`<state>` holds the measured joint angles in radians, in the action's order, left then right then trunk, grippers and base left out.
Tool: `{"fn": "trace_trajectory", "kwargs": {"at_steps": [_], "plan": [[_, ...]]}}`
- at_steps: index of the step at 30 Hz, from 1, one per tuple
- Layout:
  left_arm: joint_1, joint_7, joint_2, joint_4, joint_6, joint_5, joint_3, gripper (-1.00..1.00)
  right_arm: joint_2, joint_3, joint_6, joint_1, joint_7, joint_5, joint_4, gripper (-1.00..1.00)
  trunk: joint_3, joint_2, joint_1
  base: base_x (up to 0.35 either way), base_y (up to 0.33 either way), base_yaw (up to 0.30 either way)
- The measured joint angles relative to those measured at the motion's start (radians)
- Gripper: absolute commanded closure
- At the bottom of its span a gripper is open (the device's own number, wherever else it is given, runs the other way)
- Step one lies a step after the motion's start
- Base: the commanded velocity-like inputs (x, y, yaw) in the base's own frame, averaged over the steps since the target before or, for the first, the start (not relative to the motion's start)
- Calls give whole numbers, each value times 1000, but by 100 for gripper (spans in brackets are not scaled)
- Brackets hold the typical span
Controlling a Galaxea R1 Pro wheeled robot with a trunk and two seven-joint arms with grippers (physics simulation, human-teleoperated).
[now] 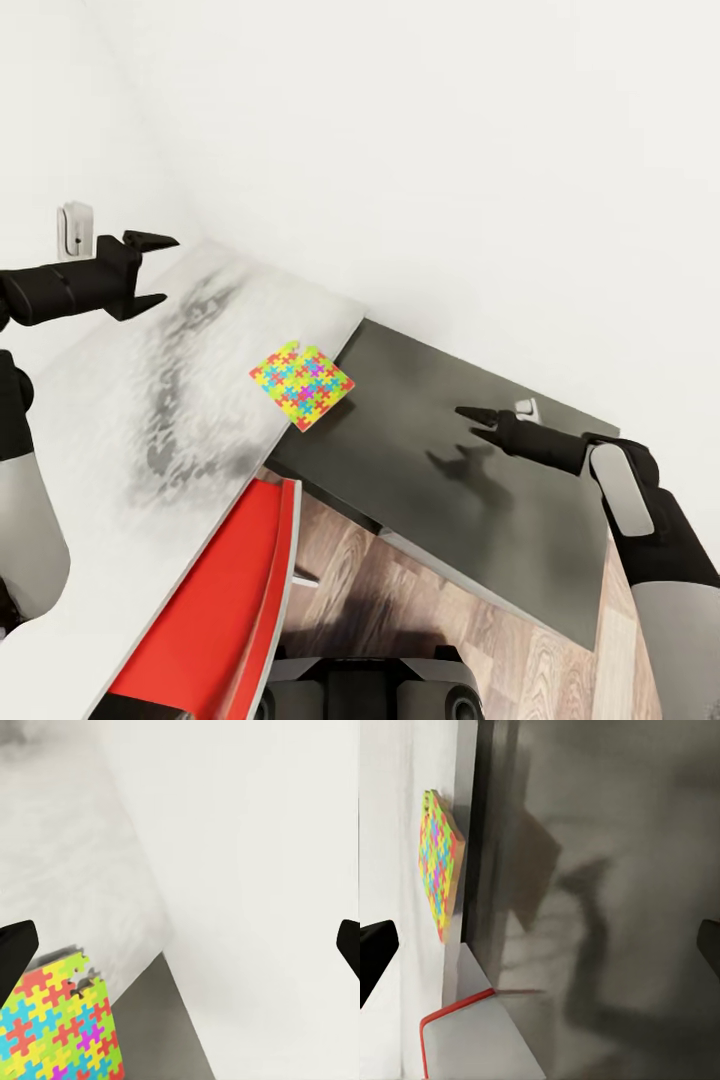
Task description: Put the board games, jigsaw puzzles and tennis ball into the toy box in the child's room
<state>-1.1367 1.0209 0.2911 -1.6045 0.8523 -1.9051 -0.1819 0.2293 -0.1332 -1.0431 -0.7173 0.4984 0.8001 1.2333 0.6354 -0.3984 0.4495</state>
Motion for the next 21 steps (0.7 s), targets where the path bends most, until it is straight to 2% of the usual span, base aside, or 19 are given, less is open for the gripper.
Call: {"fn": "trace_trajectory", "kwargs": {"at_steps": [5, 9, 10, 13, 14, 17, 21], "plan": [[-24, 22, -6, -1, 0, -6, 15, -100, 1, 0, 0, -15, 39, 35, -46, -100, 0, 0, 0, 0, 0, 22], [-49, 37, -13, -1, -2, -32, 29, -100, 6, 0, 0, -31, 109, 72, -104, -100, 0, 0, 0, 0, 0, 11], [-49, 37, -13, -1, -2, -32, 29, -100, 6, 0, 0, -31, 110, 72, -104, -100, 0, 0, 0, 0, 0, 8], [-76, 54, -20, 0, -13, -61, 37, -100, 16, 1, 1, -42, 185, 90, -160, -100, 0, 0, 0, 0, 0, 5], [-77, 55, -20, 0, -13, -61, 37, -100, 16, 1, 1, -42, 185, 90, -160, -100, 0, 0, 0, 0, 0, 4], [-96, 78, -26, 0, -28, -78, 52, -100, 28, 1, 0, -48, 246, 100, -194, -100, 0, 0, 0, 0, 0, 3], [-104, 91, -28, -1, -37, -85, 68, -100, 34, 2, 0, -50, 275, 103, -208, -100, 0, 0, 0, 0, 0, 2]]}}
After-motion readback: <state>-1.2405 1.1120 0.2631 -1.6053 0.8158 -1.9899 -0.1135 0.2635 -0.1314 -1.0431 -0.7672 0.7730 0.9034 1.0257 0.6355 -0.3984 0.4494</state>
